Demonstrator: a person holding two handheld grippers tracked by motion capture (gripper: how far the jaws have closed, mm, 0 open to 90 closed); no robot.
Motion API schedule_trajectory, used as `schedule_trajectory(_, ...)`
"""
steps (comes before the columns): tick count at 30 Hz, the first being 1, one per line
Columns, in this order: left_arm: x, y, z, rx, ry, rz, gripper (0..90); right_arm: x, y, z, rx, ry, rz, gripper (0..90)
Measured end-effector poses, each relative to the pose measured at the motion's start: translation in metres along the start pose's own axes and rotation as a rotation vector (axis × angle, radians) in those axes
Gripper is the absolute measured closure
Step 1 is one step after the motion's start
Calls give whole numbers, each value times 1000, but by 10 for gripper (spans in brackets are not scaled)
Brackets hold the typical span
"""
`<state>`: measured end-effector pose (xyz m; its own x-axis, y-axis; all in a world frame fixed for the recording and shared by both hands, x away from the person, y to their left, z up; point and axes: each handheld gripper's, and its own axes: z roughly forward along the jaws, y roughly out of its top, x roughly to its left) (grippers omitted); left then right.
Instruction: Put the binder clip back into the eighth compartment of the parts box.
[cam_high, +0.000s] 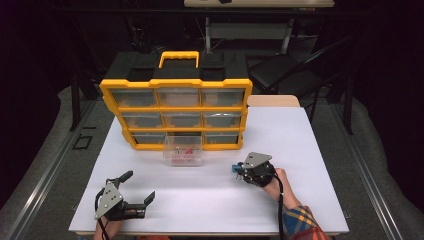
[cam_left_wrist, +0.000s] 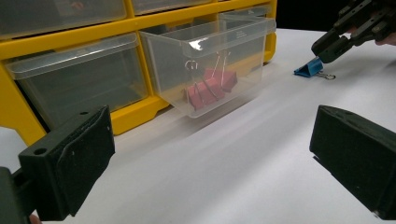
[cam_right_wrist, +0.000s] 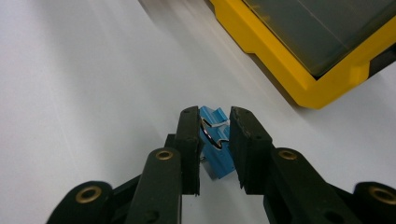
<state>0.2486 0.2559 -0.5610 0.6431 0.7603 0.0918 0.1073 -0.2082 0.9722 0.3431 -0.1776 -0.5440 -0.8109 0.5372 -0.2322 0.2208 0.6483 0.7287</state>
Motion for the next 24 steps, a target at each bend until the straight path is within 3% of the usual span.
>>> schedule_trajectory(13,0,0,0,2,-1,5,0,-4,3,-1,-25,-4,-58,814)
schedule_trajectory(16,0,0,0,2,3,2,0,-4,4,-4,-6,-9,-73,834)
schedule_trajectory(24,0,0,0,1,3,2,0,-6,4,-7,-42,-32,-84,886)
